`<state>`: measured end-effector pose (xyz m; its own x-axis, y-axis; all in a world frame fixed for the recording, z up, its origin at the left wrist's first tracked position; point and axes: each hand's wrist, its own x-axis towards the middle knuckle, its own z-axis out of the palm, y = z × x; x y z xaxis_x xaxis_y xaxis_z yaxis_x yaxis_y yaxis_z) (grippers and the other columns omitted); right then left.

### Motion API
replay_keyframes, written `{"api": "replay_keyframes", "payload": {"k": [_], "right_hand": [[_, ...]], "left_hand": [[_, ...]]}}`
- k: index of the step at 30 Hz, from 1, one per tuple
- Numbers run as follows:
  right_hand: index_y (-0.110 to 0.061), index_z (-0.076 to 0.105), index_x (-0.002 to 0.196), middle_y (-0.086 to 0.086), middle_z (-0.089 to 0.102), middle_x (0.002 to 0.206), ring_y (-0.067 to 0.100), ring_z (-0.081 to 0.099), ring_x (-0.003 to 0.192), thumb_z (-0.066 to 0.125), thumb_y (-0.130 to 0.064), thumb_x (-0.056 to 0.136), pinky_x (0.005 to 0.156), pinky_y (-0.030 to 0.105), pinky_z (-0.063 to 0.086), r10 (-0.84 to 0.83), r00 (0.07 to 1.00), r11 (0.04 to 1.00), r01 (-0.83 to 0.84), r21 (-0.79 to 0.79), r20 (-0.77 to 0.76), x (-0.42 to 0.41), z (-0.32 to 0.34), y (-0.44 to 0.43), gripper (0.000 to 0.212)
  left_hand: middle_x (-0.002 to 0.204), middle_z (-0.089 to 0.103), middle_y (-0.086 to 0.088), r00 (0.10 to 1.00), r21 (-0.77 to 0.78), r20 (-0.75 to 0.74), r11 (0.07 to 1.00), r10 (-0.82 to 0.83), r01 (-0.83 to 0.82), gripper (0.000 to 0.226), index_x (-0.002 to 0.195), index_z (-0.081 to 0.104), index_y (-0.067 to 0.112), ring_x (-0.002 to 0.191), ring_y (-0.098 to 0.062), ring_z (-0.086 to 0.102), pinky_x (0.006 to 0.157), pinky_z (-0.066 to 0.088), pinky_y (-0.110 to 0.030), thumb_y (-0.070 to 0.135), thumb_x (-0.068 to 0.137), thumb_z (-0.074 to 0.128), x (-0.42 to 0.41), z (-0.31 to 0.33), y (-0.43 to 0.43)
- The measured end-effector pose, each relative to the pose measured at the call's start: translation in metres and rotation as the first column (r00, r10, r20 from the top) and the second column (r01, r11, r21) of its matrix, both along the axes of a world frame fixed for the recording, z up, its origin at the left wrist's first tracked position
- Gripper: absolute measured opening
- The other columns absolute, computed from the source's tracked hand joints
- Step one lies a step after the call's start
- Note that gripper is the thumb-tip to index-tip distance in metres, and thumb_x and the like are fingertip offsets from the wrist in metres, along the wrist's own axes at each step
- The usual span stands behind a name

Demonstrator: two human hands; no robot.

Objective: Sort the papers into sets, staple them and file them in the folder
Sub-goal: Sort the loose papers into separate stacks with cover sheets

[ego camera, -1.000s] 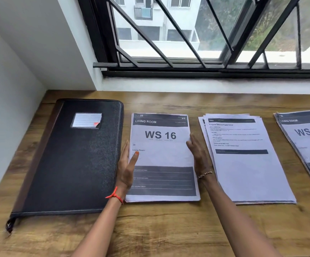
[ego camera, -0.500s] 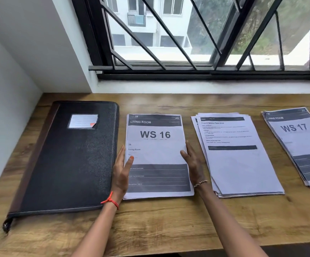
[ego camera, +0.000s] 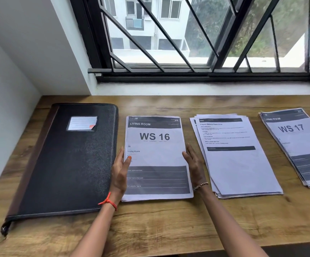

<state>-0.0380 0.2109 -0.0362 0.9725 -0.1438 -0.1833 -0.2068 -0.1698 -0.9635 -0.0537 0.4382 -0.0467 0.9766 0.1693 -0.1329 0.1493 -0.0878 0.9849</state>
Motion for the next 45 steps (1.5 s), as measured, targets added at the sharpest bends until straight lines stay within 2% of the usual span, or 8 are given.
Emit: {"api": "replay_keyframes", "payload": {"k": [6,19,24,28,33,38,40,45], "right_hand": [[-0.013,0.038,0.141,0.000,0.039,0.146,0.011,0.035,0.135,0.054,-0.045,0.085,0.113,0.029,0.027,0.010,0.999,0.997,-0.007,-0.080,0.038,0.026,0.000,0.001,0.066],[-0.014,0.041,0.138,-0.004,0.040,0.143,0.009,0.033,0.134,0.050,-0.043,0.081,0.112,0.027,0.025,0.019,0.997,0.984,-0.006,-0.175,0.073,0.078,-0.009,0.000,0.065],[-0.007,0.039,0.140,0.004,0.038,0.146,0.014,0.032,0.136,0.050,-0.045,0.081,0.116,0.031,0.021,-0.105,0.993,0.980,0.112,-0.163,0.051,0.100,-0.009,-0.001,0.071],[-0.008,0.043,0.137,0.004,0.041,0.144,0.015,0.032,0.136,0.047,-0.052,0.080,0.115,0.030,0.020,0.016,0.996,0.954,0.009,-0.299,0.084,0.109,-0.016,0.007,0.073],[-0.025,0.045,0.091,-0.002,0.040,0.100,0.015,0.037,0.095,0.045,-0.062,0.076,0.091,0.029,0.030,-0.063,0.998,0.970,0.066,-0.234,0.024,0.123,-0.026,-0.003,0.039],[-0.003,0.045,0.135,0.008,0.037,0.146,0.016,0.029,0.138,0.054,-0.025,0.092,0.105,0.014,0.017,-0.013,1.000,0.964,0.020,-0.264,0.027,0.129,-0.021,0.005,0.049],[-0.001,0.046,0.134,0.008,0.034,0.148,0.014,0.026,0.140,0.055,-0.028,0.092,0.105,0.012,0.016,-0.052,0.998,0.966,0.057,-0.254,0.026,0.132,-0.022,0.005,0.050],[-0.003,0.051,0.131,0.010,0.046,0.141,0.018,0.037,0.133,0.054,-0.045,0.084,0.112,0.024,0.025,-0.051,0.997,0.970,0.062,-0.236,0.052,0.137,-0.021,0.010,0.063]], "left_hand": [[0.145,0.042,-0.005,0.997,0.012,-0.069,1.000,-0.023,0.024,0.087,0.141,0.038,0.018,0.134,-0.022,0.039,0.111,0.029,-0.052,0.072,0.074,0.054,0.037,-0.012,0.013],[0.138,0.051,0.000,0.997,0.066,-0.065,0.997,0.030,-0.026,0.071,0.136,0.045,0.020,0.128,-0.020,0.047,0.105,0.037,-0.052,0.063,0.080,0.050,0.069,-0.003,0.004],[0.148,0.036,-0.002,0.997,0.063,-0.023,0.995,0.078,-0.077,0.072,0.142,0.037,0.009,0.135,-0.010,0.034,0.109,0.026,-0.023,0.046,0.081,0.046,0.084,0.013,0.000],[0.148,0.038,-0.001,0.999,0.072,-0.023,0.997,0.043,-0.041,0.081,0.143,0.037,0.012,0.135,-0.009,0.035,0.113,0.027,-0.030,0.057,0.076,0.046,0.094,0.010,-0.002],[0.150,0.033,-0.005,0.993,0.013,-0.047,0.994,0.107,-0.106,0.074,0.144,0.032,0.010,0.136,-0.013,0.033,0.110,0.028,-0.027,0.045,0.080,0.045,0.102,0.007,-0.002],[0.147,0.039,-0.005,0.993,0.019,-0.054,0.995,0.102,-0.101,0.074,0.142,0.038,0.009,0.128,-0.006,0.038,0.106,0.030,-0.020,0.048,0.080,0.046,0.115,0.007,-0.001],[0.148,0.037,-0.004,0.993,0.026,-0.042,0.994,0.107,-0.106,0.074,0.143,0.035,0.008,0.126,-0.003,0.036,0.099,0.028,-0.012,0.046,0.080,0.044,0.118,0.008,-0.001],[0.149,0.035,-0.003,0.997,0.129,-0.051,0.991,0.051,-0.044,0.080,0.142,0.037,0.011,0.136,-0.012,0.032,0.115,0.024,-0.035,0.057,0.077,0.044,0.124,0.005,0.000]]}}
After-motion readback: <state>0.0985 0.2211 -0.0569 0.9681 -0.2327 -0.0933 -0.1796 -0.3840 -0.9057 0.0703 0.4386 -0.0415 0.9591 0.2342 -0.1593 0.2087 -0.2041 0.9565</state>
